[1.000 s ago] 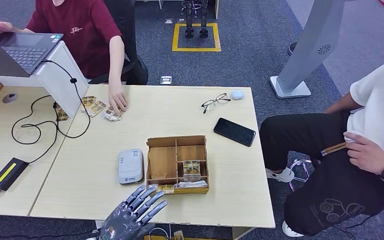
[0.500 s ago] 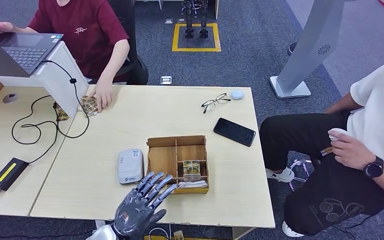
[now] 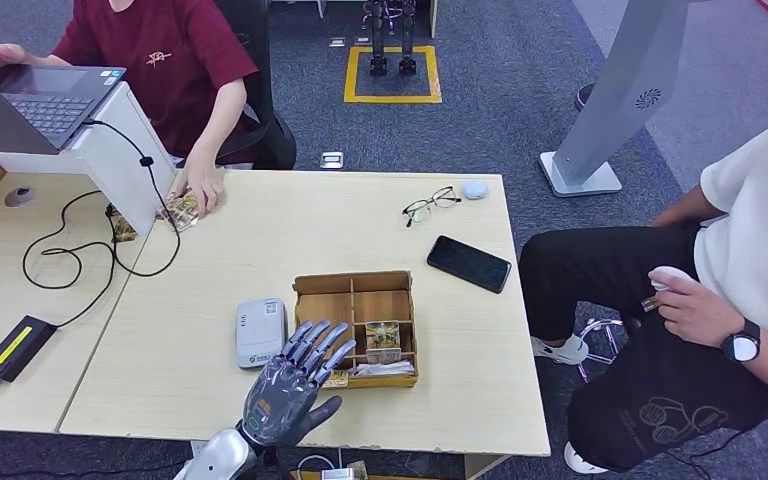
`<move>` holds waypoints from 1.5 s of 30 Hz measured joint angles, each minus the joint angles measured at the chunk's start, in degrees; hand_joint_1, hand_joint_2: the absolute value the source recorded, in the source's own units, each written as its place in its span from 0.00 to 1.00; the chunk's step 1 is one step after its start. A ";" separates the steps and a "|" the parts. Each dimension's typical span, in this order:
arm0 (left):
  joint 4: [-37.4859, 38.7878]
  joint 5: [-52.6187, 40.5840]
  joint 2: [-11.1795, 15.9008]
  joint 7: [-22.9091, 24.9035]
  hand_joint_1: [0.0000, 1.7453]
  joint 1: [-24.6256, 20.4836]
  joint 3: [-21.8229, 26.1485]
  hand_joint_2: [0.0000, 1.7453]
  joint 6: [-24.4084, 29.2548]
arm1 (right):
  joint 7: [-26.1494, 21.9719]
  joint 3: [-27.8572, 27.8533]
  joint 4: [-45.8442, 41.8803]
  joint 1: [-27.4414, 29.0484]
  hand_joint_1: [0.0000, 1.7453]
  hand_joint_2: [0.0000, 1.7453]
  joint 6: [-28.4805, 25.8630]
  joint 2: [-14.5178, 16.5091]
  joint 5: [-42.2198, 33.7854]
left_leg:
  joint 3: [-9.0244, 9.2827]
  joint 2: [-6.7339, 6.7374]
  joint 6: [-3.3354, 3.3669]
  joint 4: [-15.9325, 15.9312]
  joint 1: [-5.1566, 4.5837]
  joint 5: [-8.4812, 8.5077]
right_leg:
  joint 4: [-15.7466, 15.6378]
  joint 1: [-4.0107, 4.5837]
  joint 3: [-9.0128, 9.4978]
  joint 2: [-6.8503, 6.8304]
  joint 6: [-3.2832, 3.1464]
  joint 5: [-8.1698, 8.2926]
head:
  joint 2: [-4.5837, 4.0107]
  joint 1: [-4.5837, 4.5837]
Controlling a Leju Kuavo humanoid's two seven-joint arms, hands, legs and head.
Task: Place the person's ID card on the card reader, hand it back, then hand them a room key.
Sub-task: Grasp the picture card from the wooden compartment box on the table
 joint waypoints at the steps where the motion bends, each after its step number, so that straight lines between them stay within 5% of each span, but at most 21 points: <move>1: 0.44 0.14 -0.09 0.02 0.00 -0.11 0.01 1.00 0.00 | 0.00 0.00 -0.01 0.00 0.00 1.00 0.00 0.00 0.00 | 0.00 0.00 0.00 0.00 0.00 0.00 | 0.00 0.00 0.00 0.00 0.00 0.00 | 0.00 0.00; 18: 3.40 1.18 -0.96 -0.54 0.00 -0.32 0.84 1.00 0.02 | -0.15 0.00 -0.16 0.02 0.00 1.00 -0.28 0.00 0.11 | 0.00 0.00 0.00 0.00 0.00 0.00 | 0.00 0.00 0.00 0.00 0.00 0.00 | 0.00 0.00; 22: 3.64 0.94 -1.14 0.06 1.00 -0.41 1.56 1.00 -0.01 | -0.15 0.00 -0.21 0.02 0.00 1.00 -0.34 0.01 0.31 | 0.00 0.00 0.00 0.00 0.00 0.00 | 0.00 0.00 0.00 0.00 0.00 0.00 | 0.00 0.00; 45: 6.48 3.34 -1.03 1.08 1.00 -1.39 1.89 1.00 -1.52 | -0.70 -0.02 -0.54 0.02 0.00 1.00 -0.44 0.01 0.87 | 0.00 0.00 0.00 0.00 0.00 0.00 | 0.00 0.00 0.00 0.00 0.00 0.00 | 0.00 -0.01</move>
